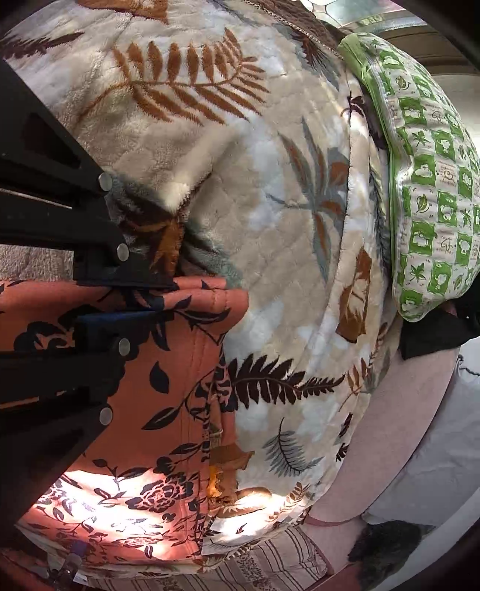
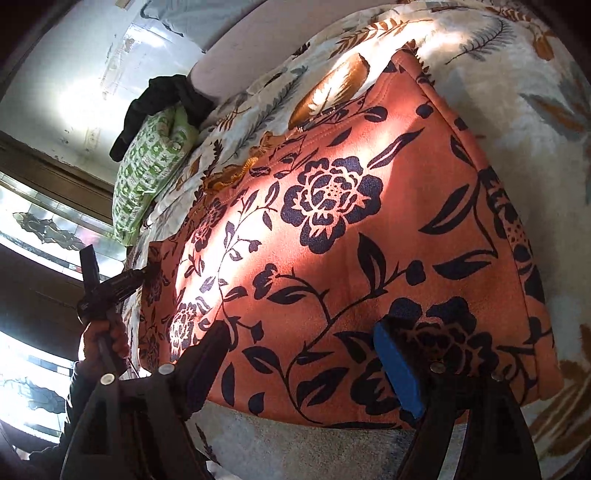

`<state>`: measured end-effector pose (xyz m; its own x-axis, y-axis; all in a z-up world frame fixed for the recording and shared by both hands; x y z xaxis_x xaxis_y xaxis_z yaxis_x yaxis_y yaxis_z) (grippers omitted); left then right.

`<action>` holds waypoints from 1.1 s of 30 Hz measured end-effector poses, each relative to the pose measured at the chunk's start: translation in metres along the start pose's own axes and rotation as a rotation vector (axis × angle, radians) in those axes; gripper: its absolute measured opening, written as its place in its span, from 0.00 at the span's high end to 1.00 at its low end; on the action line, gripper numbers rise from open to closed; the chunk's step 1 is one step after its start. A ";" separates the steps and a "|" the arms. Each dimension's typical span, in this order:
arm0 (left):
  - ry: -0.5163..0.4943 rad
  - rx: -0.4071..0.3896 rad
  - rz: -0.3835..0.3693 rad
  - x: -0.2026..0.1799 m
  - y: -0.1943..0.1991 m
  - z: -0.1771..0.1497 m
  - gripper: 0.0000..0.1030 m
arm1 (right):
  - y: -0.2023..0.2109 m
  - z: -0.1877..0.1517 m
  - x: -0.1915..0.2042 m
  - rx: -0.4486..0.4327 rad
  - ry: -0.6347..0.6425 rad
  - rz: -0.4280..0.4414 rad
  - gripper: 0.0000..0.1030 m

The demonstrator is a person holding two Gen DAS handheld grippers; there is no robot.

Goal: Fold small clothes

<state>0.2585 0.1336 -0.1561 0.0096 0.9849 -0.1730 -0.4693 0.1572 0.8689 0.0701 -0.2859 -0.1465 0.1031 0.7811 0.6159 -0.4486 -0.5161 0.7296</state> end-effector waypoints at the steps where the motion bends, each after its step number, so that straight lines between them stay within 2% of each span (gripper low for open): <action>1: 0.030 0.034 -0.008 0.008 -0.012 -0.003 0.84 | 0.000 0.000 -0.001 -0.002 -0.004 0.007 0.20; 3: 0.079 0.020 -0.045 0.015 -0.009 -0.004 0.82 | -0.001 -0.001 -0.004 -0.008 -0.009 0.025 0.18; 5: 0.074 0.002 -0.003 0.013 0.003 0.000 0.74 | 0.001 0.000 -0.003 -0.003 -0.007 0.027 0.18; 6: 0.078 -0.019 0.008 0.012 0.011 0.001 0.74 | 0.001 0.000 -0.002 0.003 -0.006 0.027 0.18; 7: 0.082 -0.046 0.004 0.010 0.020 0.001 0.70 | 0.000 0.001 -0.003 0.010 -0.004 0.028 0.18; 9: 0.044 -0.104 0.011 0.003 0.031 0.003 0.48 | 0.000 0.000 -0.003 0.009 -0.003 0.032 0.18; 10: 0.015 -0.099 0.056 0.001 0.026 0.003 0.39 | 0.001 -0.001 -0.004 0.002 -0.003 0.032 0.18; 11: -0.003 -0.047 0.092 0.001 0.013 0.002 0.40 | 0.001 -0.002 -0.003 -0.003 -0.002 0.029 0.18; 12: -0.004 0.030 0.092 0.006 -0.005 0.000 0.45 | 0.001 -0.002 -0.002 -0.005 0.001 0.022 0.18; 13: 0.050 0.050 0.052 0.016 -0.010 -0.002 0.48 | 0.000 -0.002 -0.001 -0.002 0.010 0.014 0.18; 14: 0.085 0.024 0.034 0.021 -0.001 0.000 0.59 | -0.001 -0.002 0.001 0.005 0.017 0.007 0.18; 16: 0.056 -0.023 0.008 0.013 0.016 0.006 0.77 | -0.002 0.000 0.002 0.026 0.020 0.000 0.18; 18: 0.008 -0.116 0.061 0.006 0.032 0.015 0.76 | -0.002 0.001 0.000 0.031 0.011 0.010 0.18; 19: 0.004 -0.142 0.086 0.006 0.033 0.018 0.67 | -0.003 0.001 -0.001 0.030 0.005 0.016 0.18; 20: 0.012 -0.104 0.109 0.010 0.021 0.018 0.61 | -0.003 0.001 -0.002 0.028 0.002 0.019 0.18; 21: 0.012 -0.009 0.130 0.015 -0.001 0.018 0.61 | -0.003 0.000 -0.001 0.027 0.004 0.020 0.17; 22: 0.022 0.038 0.127 0.021 -0.019 0.016 0.59 | -0.003 0.000 0.000 0.027 0.009 0.016 0.17; 23: 0.040 0.002 0.117 0.024 -0.017 0.018 0.59 | -0.003 0.000 0.001 0.028 0.013 0.013 0.17; 25: 0.046 -0.014 0.126 0.023 -0.004 0.021 0.60 | -0.003 0.000 0.001 0.035 0.015 0.011 0.17; 28: 0.020 -0.091 0.180 0.018 0.025 0.017 0.59 | -0.004 0.001 0.001 0.039 0.008 0.016 0.17; 30: 0.003 -0.137 0.164 0.010 0.048 0.007 0.54 | -0.003 0.000 0.001 0.031 0.003 0.012 0.17; 32: -0.013 -0.173 0.153 -0.003 0.070 -0.011 0.42 | -0.002 -0.001 0.002 0.025 -0.003 0.002 0.17; 33: -0.033 -0.185 0.132 -0.012 0.079 -0.021 0.39 | -0.001 -0.003 0.003 0.019 -0.005 -0.002 0.17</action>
<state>0.2022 0.1325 -0.0949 -0.0347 0.9984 -0.0454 -0.6220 0.0139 0.7829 0.0682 -0.2821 -0.1457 0.1087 0.7802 0.6160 -0.4310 -0.5214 0.7365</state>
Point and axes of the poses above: each gripper's, at about its wrist camera, not at the fingertips, and y roughly against the way its jaws point, x to its left, z to its top, the point moved 3 cm from there along -y, roughly the way its jaws point
